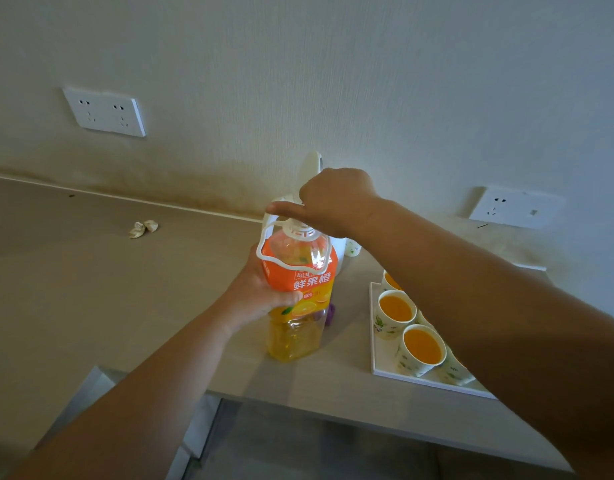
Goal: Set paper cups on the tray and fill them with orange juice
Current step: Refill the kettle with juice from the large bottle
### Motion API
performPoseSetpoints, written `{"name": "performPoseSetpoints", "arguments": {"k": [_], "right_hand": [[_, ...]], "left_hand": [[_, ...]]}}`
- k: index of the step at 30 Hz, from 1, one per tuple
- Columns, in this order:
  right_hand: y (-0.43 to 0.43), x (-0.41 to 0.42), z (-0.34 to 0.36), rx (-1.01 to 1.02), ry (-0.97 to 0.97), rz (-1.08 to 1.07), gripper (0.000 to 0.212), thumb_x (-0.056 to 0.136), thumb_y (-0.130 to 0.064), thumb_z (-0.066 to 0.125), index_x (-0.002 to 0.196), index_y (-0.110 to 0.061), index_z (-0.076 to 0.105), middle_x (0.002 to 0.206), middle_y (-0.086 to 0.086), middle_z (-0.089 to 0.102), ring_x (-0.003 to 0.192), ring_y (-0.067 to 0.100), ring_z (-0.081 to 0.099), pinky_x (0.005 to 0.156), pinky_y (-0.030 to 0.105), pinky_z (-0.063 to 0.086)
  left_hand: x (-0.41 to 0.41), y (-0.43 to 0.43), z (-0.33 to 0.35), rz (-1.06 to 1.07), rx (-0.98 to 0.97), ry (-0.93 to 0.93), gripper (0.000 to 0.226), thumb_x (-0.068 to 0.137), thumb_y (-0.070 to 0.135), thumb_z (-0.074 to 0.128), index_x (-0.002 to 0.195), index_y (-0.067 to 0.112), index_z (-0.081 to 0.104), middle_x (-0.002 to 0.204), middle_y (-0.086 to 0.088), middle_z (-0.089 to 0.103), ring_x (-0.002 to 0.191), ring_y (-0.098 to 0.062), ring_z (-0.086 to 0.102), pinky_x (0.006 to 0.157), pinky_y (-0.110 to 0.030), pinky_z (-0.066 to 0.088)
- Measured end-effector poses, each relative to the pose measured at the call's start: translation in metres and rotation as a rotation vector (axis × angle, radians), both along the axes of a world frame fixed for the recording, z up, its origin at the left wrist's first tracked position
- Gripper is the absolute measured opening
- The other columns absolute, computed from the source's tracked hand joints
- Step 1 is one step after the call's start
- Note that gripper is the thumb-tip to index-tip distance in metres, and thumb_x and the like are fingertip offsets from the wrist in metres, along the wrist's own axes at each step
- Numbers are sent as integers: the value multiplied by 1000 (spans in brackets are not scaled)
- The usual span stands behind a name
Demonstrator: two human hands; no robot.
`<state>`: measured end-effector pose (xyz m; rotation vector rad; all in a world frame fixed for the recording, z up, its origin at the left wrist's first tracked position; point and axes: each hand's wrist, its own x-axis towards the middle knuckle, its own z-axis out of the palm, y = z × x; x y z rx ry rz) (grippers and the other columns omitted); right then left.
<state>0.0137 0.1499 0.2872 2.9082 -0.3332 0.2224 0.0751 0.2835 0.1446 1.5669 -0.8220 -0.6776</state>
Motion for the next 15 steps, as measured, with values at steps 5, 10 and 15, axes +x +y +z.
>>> {"name": "performPoseSetpoints", "arguments": {"k": [5, 10, 15], "right_hand": [[1, -12, 17, 210, 234, 189, 45, 98, -40, 43, 140, -23, 38, 138, 4, 46, 115, 21, 52, 90, 24, 39], [1, -4, 15, 164, 178, 128, 43, 97, -48, 41, 108, -10, 59, 92, 2, 58, 79, 11, 49, 72, 21, 36], [4, 0, 0, -10, 39, -47, 67, 89, -70, 23, 76, -17, 61, 61, -5, 46, 62, 9, 50, 59, 20, 37]], "left_hand": [[-1, 0, -1, 5, -12, 7, 90, 48, 34, 84, 130, 28, 48, 118, 3, 65, 111, -14, 62, 84, -31, 56], [0, -1, -3, 3, -24, 19, 90, 48, 32, 84, 130, 25, 49, 119, 1, 66, 111, -15, 63, 84, -31, 56], [3, -1, -7, 19, 3, 0, 97, 48, 35, 85, 135, 25, 44, 122, 3, 63, 114, -15, 60, 88, -35, 56]]}}
